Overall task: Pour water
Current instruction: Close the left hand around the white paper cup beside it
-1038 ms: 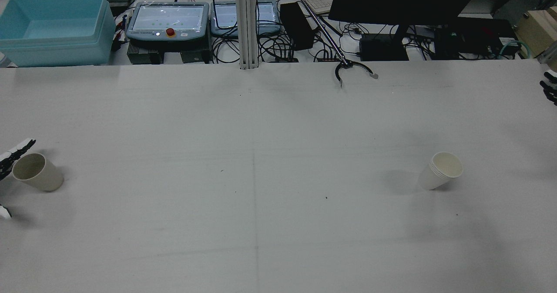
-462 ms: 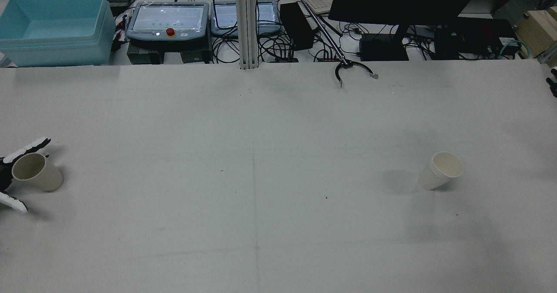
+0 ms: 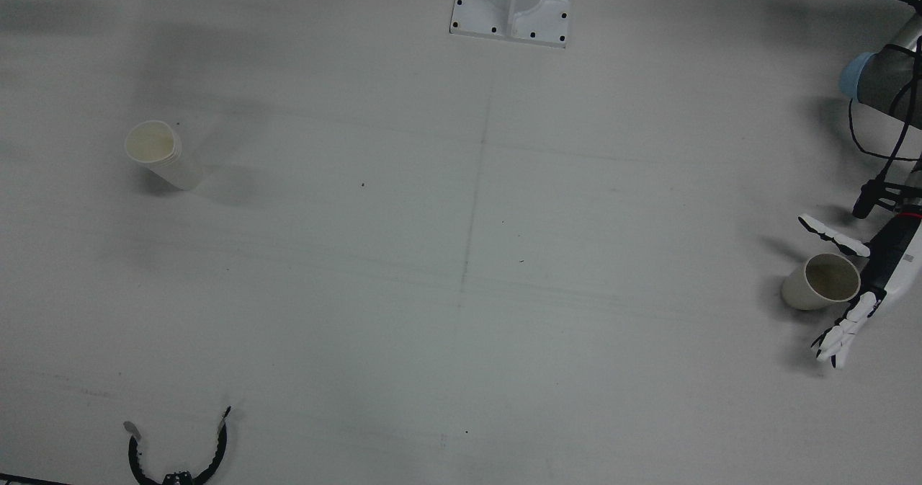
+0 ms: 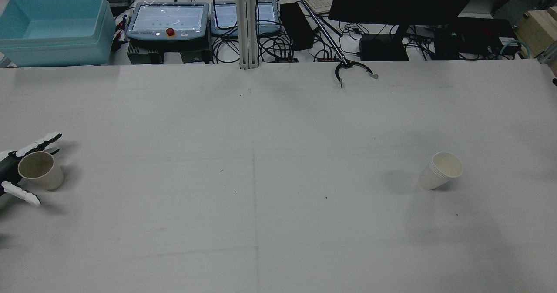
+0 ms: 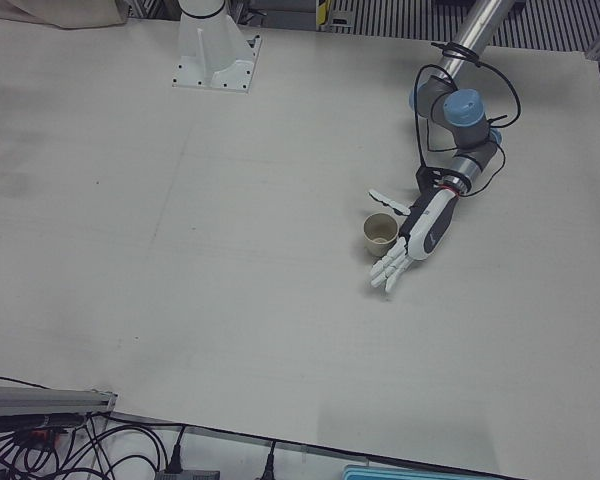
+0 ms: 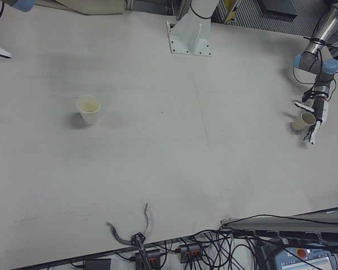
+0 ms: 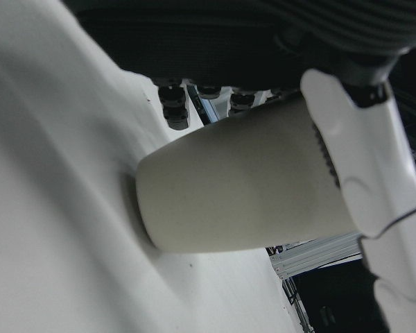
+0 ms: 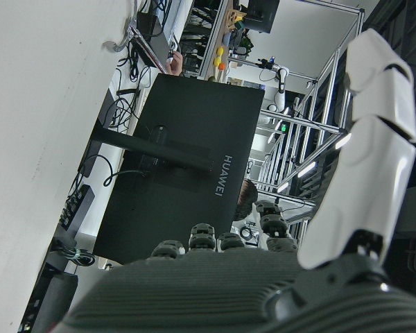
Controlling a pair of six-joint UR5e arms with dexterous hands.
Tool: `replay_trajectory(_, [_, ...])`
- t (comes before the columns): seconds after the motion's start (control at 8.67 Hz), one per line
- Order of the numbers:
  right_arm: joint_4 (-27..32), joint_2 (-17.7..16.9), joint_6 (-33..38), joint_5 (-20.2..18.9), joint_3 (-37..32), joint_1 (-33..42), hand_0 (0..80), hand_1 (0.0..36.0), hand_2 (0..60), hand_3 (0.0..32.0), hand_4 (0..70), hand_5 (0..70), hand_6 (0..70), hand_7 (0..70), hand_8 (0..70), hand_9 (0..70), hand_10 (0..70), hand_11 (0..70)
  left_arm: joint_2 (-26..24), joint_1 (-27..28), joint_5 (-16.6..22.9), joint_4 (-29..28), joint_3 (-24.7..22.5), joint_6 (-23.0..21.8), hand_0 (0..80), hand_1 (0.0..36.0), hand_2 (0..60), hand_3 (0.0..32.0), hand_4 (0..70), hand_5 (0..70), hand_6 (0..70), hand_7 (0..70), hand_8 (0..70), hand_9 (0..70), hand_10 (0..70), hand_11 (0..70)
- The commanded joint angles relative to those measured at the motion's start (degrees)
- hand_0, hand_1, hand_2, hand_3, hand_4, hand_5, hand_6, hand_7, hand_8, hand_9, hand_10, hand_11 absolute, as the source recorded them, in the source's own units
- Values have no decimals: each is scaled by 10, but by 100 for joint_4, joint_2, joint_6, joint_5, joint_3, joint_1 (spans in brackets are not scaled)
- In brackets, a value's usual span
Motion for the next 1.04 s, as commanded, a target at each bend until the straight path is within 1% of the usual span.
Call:
replay_trajectory(0.0, [23, -57, 0, 0, 0, 121, 472, 190, 186, 0, 0, 23, 0, 39, 45, 63, 1, 21, -166, 5, -16, 126, -10, -6, 515, 107, 0, 0, 130, 50, 56, 94, 1, 4, 78, 132])
replay_trajectory(0.12, [23, -83, 9, 0, -8, 173, 472, 190, 184, 0, 0, 20, 0, 35, 45, 63, 0, 20, -166, -4, -33, 73, -36, -14, 517, 107, 0, 0, 135, 56, 58, 96, 1, 5, 80, 135])
replay_trajectory(0.23, [23, -83, 9, 0, -9, 209, 472, 189, 185, 0, 0, 17, 0, 32, 45, 63, 0, 17, -166, -13, -42, 108, -71, -67, 532, 122, 0, 0, 172, 141, 64, 107, 3, 13, 83, 140])
replay_trajectory(0.35, [23, -83, 9, 0, 0, 252, 472, 190, 187, 0, 0, 20, 0, 34, 46, 64, 0, 19, -166, -13, -164, 265, -71, -241, 559, 161, 17, 0, 344, 700, 74, 134, 6, 34, 96, 155])
replay_trajectory(0.46, [23, -83, 9, 0, 0, 279, 472, 191, 196, 0, 0, 21, 0, 37, 46, 65, 2, 22, -166, -13, -200, 362, -71, -313, 592, 189, 114, 0, 669, 700, 114, 181, 34, 70, 119, 183])
replay_trajectory(0.58, [23, -83, 9, 0, 0, 305, 474, 193, 197, 0, 0, 24, 0, 37, 45, 64, 2, 23, -166, -4, -201, 363, -71, -305, 647, 233, 199, 0, 700, 700, 163, 211, 67, 107, 141, 216])
replay_trajectory(0.69, [23, -83, 9, 0, 9, 332, 475, 195, 205, 0, 0, 25, 0, 39, 44, 64, 2, 23, -166, -4, -201, 363, -89, -339, 714, 324, 491, 0, 700, 700, 187, 224, 84, 124, 152, 235])
replay_trajectory(0.81, [23, -83, 9, 0, 18, 402, 476, 197, 205, 0, 0, 29, 0, 45, 44, 64, 1, 22, -166, -13, -201, 520, -254, -401, 602, 360, 600, 0, 700, 700, 187, 235, 87, 129, 158, 244])
replay_trajectory(0.92, [23, -83, 9, 9, 18, 507, 477, 198, 205, 0, 0, 30, 0, 45, 42, 62, 0, 19, -166, -13, -192, 878, -465, -619, 575, 360, 600, 0, 700, 700, 184, 239, 84, 126, 157, 242])
